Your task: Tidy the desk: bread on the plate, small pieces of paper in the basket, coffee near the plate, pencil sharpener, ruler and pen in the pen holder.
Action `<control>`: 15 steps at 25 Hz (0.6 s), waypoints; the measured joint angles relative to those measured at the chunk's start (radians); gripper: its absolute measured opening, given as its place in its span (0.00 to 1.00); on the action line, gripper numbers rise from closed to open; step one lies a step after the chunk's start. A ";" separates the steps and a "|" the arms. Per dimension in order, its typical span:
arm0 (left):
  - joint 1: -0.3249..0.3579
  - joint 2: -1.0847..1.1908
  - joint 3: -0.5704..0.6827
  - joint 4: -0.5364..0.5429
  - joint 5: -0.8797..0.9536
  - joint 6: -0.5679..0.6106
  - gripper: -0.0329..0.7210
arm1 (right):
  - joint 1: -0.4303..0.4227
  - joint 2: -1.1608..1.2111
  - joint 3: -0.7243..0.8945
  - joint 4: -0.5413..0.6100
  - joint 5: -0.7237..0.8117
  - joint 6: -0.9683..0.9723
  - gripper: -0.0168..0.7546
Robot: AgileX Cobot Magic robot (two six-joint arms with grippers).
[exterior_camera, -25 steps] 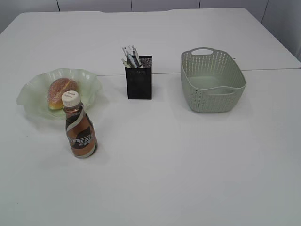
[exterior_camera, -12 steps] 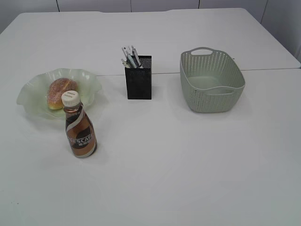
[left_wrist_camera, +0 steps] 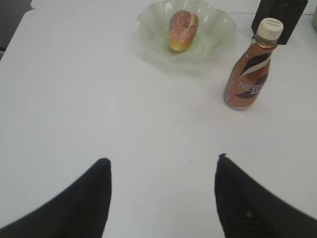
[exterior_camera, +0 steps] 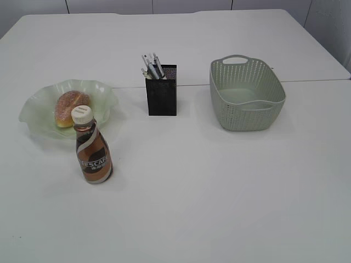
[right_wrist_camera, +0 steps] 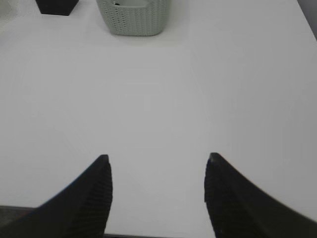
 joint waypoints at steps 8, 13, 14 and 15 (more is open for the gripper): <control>0.026 0.000 0.000 0.000 0.000 0.000 0.66 | -0.045 0.000 0.000 0.000 -0.002 0.000 0.59; 0.026 0.000 0.000 0.000 0.000 0.002 0.65 | -0.045 0.000 0.000 0.000 -0.002 0.000 0.59; 0.026 0.000 0.000 0.000 0.000 0.002 0.65 | -0.045 0.000 0.000 0.000 -0.002 0.000 0.59; 0.026 0.000 0.000 0.000 0.000 0.002 0.65 | -0.045 0.000 0.000 0.000 -0.002 0.000 0.59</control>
